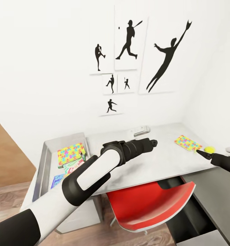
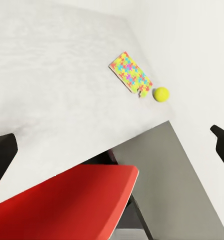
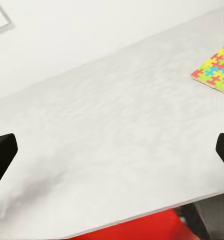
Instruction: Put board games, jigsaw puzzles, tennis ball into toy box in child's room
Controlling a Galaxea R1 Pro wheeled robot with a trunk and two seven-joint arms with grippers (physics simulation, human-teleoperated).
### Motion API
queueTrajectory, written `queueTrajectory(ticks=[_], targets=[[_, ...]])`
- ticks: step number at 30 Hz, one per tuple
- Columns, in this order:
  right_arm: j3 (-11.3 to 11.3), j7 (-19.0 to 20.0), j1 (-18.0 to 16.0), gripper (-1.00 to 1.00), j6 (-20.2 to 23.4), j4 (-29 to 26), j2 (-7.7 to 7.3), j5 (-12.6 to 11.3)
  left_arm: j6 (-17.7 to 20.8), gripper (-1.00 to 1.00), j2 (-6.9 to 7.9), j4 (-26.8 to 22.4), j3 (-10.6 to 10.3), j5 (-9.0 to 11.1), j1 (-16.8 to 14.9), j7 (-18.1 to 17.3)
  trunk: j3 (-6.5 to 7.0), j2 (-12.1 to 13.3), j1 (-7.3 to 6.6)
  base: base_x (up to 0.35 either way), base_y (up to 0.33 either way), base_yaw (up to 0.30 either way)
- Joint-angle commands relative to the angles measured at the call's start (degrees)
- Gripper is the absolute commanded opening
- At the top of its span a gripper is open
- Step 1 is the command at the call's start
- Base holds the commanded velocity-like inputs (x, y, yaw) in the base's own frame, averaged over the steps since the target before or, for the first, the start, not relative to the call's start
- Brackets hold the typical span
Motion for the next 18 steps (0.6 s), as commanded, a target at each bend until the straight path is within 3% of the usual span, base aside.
queueTrajectory(ticks=[1,13,18], targets=[[-0.08,0.30,0.04,1.00,-0.26,0.00,0.02,0.13,0.21,1.00,-0.01,-0.02,0.01,0.12,-0.06,0.38,-0.12,-0.12,0.05,0.172,-0.245,0.000],[0.04,0.40,0.42,1.00,-1.91,-0.83,0.05,0.12,0.16,1.00,-0.04,0.25,-0.05,-0.28,-0.01,0.35,-0.06,-0.12,0.05,0.181,-0.249,0.000],[0.16,0.48,0.47,1.00,-1.42,-1.02,0.03,0.16,0.14,1.00,-0.05,0.30,-0.06,-0.31,0.16,0.34,-0.04,-0.12,0.05,0.080,-0.107,0.000]])
